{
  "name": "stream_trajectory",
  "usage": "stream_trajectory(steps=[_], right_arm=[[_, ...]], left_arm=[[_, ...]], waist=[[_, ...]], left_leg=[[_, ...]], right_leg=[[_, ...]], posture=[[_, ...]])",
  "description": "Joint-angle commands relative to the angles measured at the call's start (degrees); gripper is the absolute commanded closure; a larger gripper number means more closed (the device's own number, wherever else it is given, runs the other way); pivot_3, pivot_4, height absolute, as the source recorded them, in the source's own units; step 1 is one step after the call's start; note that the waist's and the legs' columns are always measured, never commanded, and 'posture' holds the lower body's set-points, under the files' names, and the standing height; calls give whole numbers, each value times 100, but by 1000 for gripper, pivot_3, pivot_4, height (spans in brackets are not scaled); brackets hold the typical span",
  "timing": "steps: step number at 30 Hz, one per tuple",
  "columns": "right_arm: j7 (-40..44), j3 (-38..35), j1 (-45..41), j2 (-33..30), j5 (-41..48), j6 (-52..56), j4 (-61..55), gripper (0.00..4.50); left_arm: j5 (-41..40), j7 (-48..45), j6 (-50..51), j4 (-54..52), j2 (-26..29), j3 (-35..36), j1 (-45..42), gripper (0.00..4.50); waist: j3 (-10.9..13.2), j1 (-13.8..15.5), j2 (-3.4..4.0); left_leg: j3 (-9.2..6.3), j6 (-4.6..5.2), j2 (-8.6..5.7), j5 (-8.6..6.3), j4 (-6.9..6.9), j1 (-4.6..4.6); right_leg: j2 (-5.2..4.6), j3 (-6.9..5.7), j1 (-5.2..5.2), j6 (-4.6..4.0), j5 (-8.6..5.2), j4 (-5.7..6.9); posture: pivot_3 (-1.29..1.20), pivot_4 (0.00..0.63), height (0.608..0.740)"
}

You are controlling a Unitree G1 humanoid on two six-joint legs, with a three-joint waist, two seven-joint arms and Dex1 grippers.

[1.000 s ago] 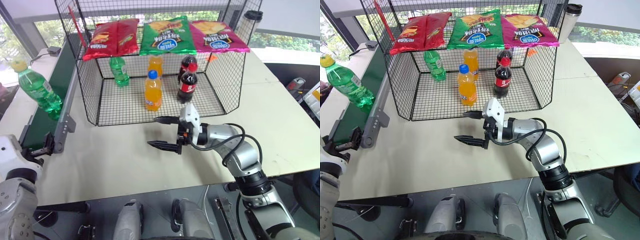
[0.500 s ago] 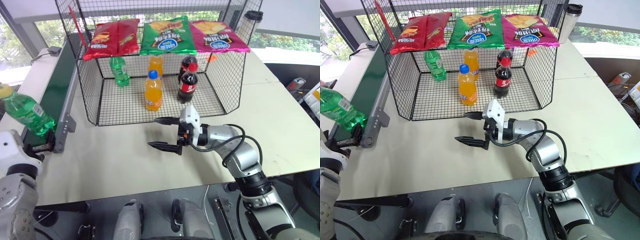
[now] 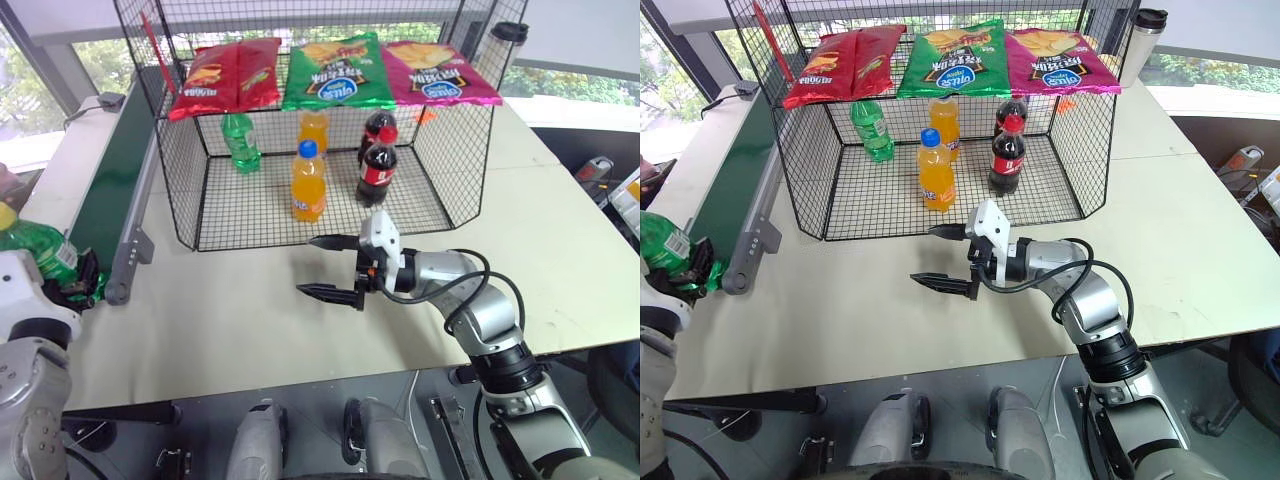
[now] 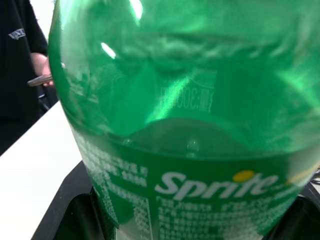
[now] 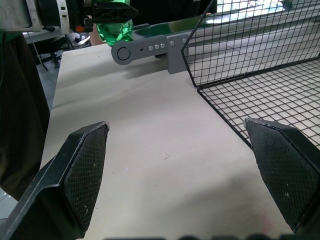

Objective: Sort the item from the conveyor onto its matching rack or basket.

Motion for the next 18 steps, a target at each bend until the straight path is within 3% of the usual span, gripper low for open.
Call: stream_trajectory(steps=[1,11,18], right_arm=[[-3,-45,-14,-45,24,-50,-126,0],[-116,-214,-86,-88,6,-110,4,0],[-566,-107,-213,-121,-565,-266,308,0]], left_arm=[[-201,143,-111,-345,6,209,-247,1780],[-1103,595,231,-679,526,487,-1139,1780],[-1763,184,596,-1240,846,-675,-1073,1780]], waist=[[0,-2,0],[0,-15,-3],[0,-15,-4]], left_leg=[[0,0,0,0,0,0],[1,0,0,0,-1,-5],[4,0,-5,0,0,-5]], right_leg=[[0,0,0,0,0,0],[4,-1,-2,18,11,-2],[-4,5,0,17,10,-7]], posture=[[0,150,740],[0,150,740],[0,150,740]])
